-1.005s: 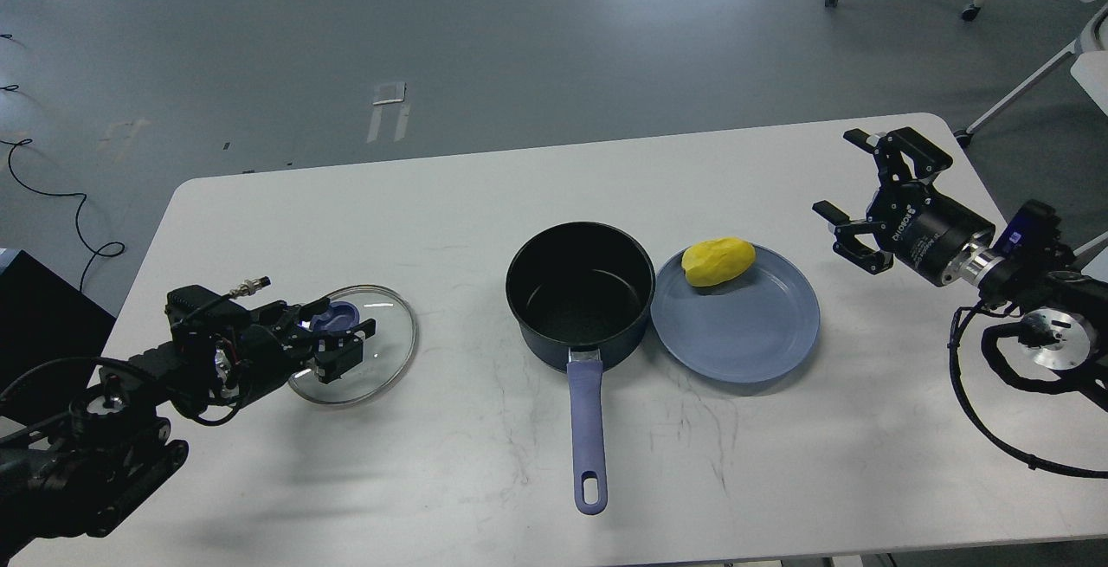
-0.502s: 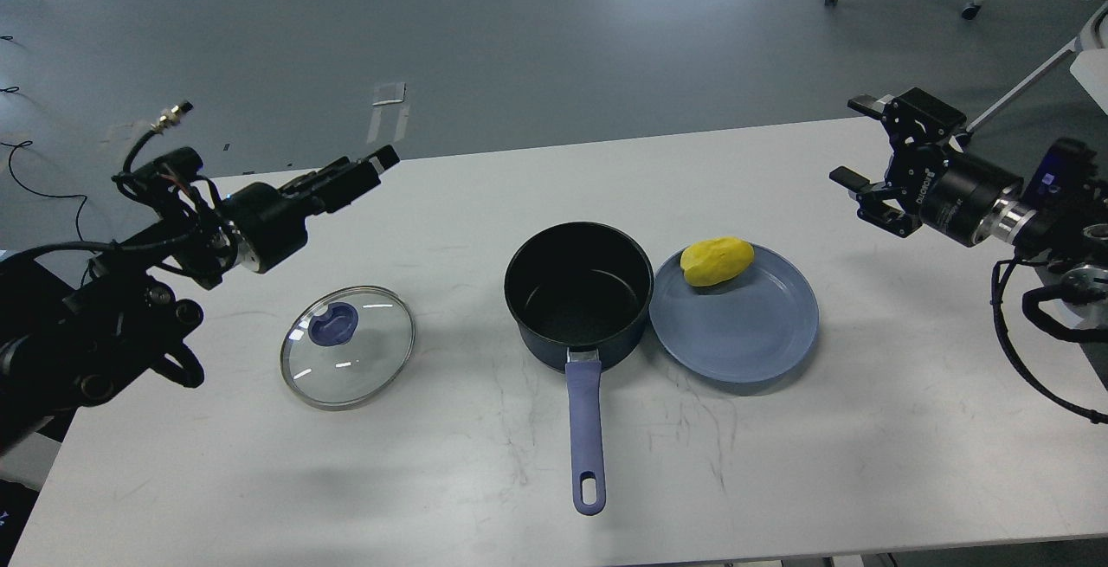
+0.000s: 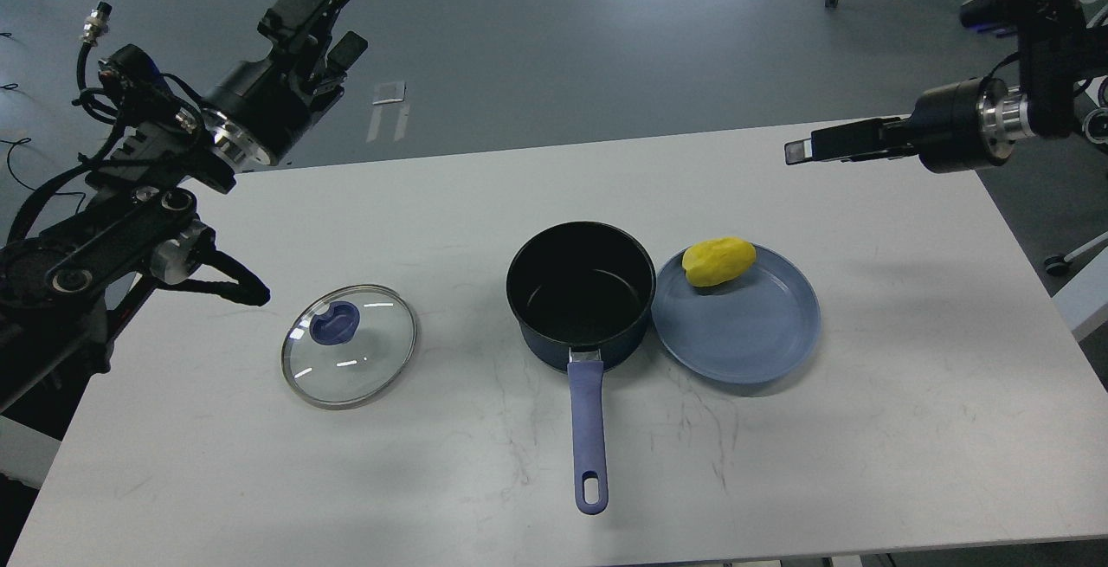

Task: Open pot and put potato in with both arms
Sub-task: 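Reach the right gripper down to the yellow potato and grasp it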

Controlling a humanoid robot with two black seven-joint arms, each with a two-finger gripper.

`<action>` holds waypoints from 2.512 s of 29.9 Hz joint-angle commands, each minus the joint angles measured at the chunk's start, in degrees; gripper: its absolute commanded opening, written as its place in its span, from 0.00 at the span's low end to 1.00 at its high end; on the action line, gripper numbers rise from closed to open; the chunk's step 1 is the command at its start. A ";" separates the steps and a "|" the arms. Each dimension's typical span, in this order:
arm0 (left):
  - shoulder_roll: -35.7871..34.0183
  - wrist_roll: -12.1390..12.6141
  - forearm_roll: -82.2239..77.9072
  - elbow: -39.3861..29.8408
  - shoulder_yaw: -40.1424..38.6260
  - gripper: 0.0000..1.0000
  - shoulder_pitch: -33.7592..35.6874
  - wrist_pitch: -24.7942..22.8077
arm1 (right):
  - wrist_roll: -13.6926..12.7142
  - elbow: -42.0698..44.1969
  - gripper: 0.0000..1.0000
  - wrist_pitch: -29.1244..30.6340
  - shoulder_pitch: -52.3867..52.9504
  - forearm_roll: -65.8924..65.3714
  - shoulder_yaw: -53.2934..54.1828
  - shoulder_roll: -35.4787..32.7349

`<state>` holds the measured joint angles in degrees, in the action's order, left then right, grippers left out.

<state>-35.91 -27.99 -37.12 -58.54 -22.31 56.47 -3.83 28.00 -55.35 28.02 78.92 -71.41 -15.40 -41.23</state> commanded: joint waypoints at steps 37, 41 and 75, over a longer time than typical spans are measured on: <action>2.51 -0.01 0.03 -2.63 -3.27 0.98 -0.13 -0.13 | 0.00 18.52 1.00 -6.57 -3.42 -8.14 -15.36 27.17; 2.43 -0.01 0.03 -2.63 -3.36 0.98 -0.13 -0.13 | 0.00 20.45 1.00 -8.15 -4.56 -8.14 -15.36 28.49; 2.25 -0.01 1.52 -2.98 -5.29 0.98 -0.31 -0.13 | 0.00 24.15 0.82 -11.94 -7.38 -7.70 -17.63 31.39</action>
<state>-33.65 -28.00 -35.64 -61.52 -27.60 56.16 -3.93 28.00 -31.04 16.02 71.37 -79.05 -31.40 -9.72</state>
